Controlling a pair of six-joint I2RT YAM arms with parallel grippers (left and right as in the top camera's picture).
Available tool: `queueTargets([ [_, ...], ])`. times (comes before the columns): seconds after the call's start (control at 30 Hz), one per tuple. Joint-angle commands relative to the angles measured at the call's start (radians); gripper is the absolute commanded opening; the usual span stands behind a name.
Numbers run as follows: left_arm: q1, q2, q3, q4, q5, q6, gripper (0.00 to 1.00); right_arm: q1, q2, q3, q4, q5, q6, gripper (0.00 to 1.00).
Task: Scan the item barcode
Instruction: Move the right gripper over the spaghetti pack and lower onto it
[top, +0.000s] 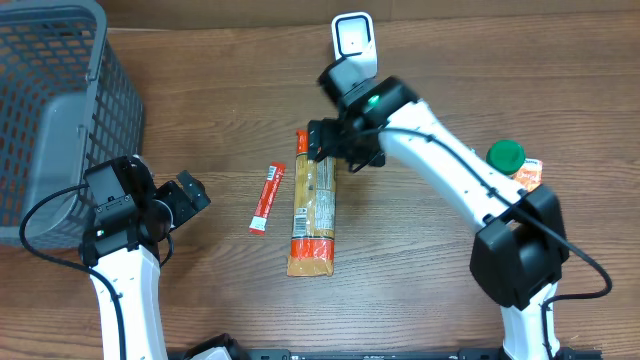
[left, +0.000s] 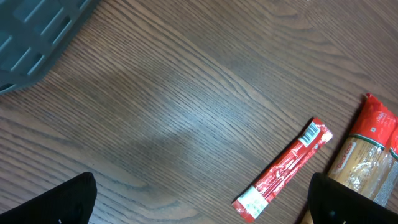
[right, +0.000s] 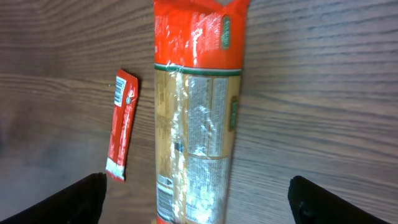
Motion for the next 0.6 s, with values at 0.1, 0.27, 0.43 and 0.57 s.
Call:
queueTargets([
  [0.1, 0.003, 0.006, 0.014, 0.003, -0.013, -0.016, 1.0, 0.09, -0.008, -0.103, 0.109, 0.224, 0.128, 0.99],
  [0.27, 0.003, 0.006, 0.014, 0.003, -0.013, -0.016, 1.0, 0.119, -0.008, -0.166, 0.184, 0.218, 0.128, 0.99],
  [0.43, 0.003, 0.006, 0.014, 0.003, -0.013, -0.016, 1.0, 0.149, 0.001, -0.195, 0.219, 0.22, 0.127, 1.0],
  [0.57, 0.003, 0.006, 0.014, 0.003, -0.013, -0.016, 1.0, 0.169, 0.026, -0.195, 0.24, 0.226, 0.119, 1.0],
])
